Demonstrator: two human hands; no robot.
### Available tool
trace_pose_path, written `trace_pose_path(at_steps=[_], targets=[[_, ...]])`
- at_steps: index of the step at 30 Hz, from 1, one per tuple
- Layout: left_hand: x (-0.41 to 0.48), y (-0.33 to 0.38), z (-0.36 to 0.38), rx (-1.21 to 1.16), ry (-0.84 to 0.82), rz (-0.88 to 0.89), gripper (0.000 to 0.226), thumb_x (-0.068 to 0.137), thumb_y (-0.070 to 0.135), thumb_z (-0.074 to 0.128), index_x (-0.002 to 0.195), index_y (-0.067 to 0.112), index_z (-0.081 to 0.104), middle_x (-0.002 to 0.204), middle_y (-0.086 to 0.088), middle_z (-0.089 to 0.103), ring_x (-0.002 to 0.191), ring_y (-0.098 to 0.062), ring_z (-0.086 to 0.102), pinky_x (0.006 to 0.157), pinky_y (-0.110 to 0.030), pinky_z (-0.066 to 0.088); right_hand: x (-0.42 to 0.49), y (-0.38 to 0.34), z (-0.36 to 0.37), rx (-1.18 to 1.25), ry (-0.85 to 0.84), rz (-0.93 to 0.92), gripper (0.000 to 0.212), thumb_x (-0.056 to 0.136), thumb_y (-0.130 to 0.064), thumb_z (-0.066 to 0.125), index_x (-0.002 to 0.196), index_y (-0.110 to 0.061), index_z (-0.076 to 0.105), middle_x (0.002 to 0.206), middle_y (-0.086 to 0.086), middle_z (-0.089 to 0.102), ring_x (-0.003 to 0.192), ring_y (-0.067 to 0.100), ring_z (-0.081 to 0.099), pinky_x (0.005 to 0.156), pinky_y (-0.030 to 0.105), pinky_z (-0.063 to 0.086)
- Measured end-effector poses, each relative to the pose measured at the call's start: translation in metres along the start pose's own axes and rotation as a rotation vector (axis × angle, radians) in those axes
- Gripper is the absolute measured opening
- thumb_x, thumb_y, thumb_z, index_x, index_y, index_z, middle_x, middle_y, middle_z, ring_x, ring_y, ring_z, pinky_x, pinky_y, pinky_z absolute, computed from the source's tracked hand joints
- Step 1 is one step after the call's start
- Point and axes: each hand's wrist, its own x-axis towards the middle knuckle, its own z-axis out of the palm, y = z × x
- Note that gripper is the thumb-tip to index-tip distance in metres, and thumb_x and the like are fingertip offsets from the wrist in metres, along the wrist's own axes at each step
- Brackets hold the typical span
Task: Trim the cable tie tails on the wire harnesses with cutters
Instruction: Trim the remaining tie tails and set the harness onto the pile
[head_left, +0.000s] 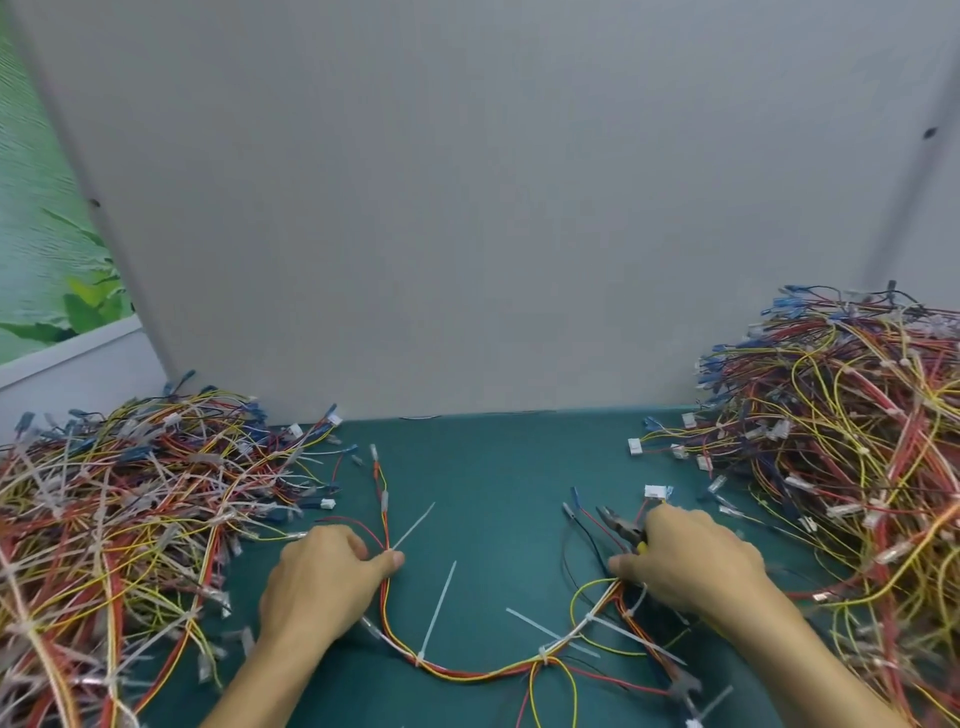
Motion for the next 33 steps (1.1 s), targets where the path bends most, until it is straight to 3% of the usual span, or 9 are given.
trace_pose_path(at_steps=[3,6,8,12,15,18,22,27,33], targets=[[0.001,0.001,0.000,-0.031,-0.024,0.002,0.032,0.070,0.049,0.075,0.062,0.020,0.066,0.062,0.006,0.066,0.075,-0.021,0.062,0.064,-0.027,0.047,-0.001,-0.002,0.000,0.027,0.012,0.022,0.044,0.078,-0.065,0.061,0.086,-0.026,0.044,0.110,0.002,0.059,0.105,0.027,0.058,0.073,0.034,0.036],[0.001,0.002,0.001,-0.201,-0.099,-0.003,0.021,0.074,0.031,0.077,0.062,0.016,0.069,0.051,0.004,0.066,0.060,-0.013,0.065,0.059,-0.024,0.047,0.000,-0.001,-0.002,0.068,-0.008,0.046,0.043,0.074,-0.059,0.067,0.080,-0.024,0.043,0.091,0.001,0.049,0.087,0.026,0.051,0.070,0.033,0.036],[0.001,0.002,0.003,-0.479,-0.167,-0.039,0.015,0.076,0.016,0.077,0.064,0.013,0.070,0.054,0.000,0.068,0.052,-0.013,0.063,0.054,-0.023,0.045,0.003,0.001,-0.002,0.110,-0.014,0.043,0.035,0.071,-0.047,0.072,0.083,-0.021,0.052,0.083,-0.001,0.051,0.081,0.026,0.052,0.068,0.031,0.039],[0.000,0.006,0.001,-0.988,-0.271,-0.159,0.005,0.084,-0.003,0.067,0.087,0.001,0.067,0.062,-0.005,0.070,0.058,-0.018,0.066,0.051,-0.027,0.055,0.008,0.003,0.000,0.226,0.001,0.008,0.013,0.068,-0.026,0.068,0.076,-0.019,0.060,0.084,0.004,0.062,0.084,0.029,0.060,0.069,0.029,0.045],[-0.001,0.008,-0.002,-1.176,-0.326,-0.205,0.014,0.089,-0.007,0.058,0.096,0.002,0.064,0.082,-0.013,0.068,0.065,-0.022,0.071,0.053,-0.028,0.057,0.009,0.004,-0.002,0.301,0.003,0.002,0.011,0.069,-0.024,0.069,0.073,-0.021,0.060,0.081,0.005,0.064,0.082,0.027,0.062,0.076,0.035,0.053],[-0.002,0.009,-0.003,-1.257,-0.345,-0.213,0.018,0.090,-0.009,0.055,0.099,0.002,0.065,0.088,-0.012,0.067,0.067,-0.021,0.070,0.056,-0.027,0.058,0.009,0.005,-0.008,0.385,0.007,-0.003,0.010,0.070,-0.022,0.073,0.073,-0.020,0.063,0.078,0.005,0.067,0.078,0.025,0.063,0.072,0.034,0.054],[-0.001,0.008,-0.005,-1.288,-0.368,-0.194,0.017,0.088,-0.008,0.058,0.097,0.003,0.066,0.083,-0.009,0.069,0.062,-0.018,0.068,0.055,-0.028,0.057,0.008,0.005,-0.015,0.608,0.029,-0.028,0.012,0.071,-0.011,0.078,0.071,-0.014,0.066,0.065,0.003,0.066,0.062,0.020,0.060,0.057,0.026,0.044],[0.000,0.007,-0.005,-1.308,-0.338,-0.160,0.014,0.084,0.001,0.065,0.096,0.007,0.066,0.086,-0.006,0.072,0.057,-0.013,0.064,0.054,-0.026,0.056,0.006,0.005,-0.020,0.978,0.049,-0.004,0.025,0.070,0.006,0.078,0.066,-0.009,0.058,0.055,0.005,0.057,0.053,0.020,0.045,0.056,0.030,0.038],[0.002,0.005,-0.004,-1.309,-0.317,-0.134,0.018,0.087,-0.003,0.059,0.100,0.008,0.064,0.086,-0.001,0.076,0.058,-0.010,0.066,0.055,-0.024,0.056,0.006,0.006,-0.023,1.141,-0.023,0.016,0.029,0.072,0.010,0.075,0.068,-0.010,0.054,0.044,-0.002,0.050,0.045,0.016,0.042,0.051,0.027,0.037]])
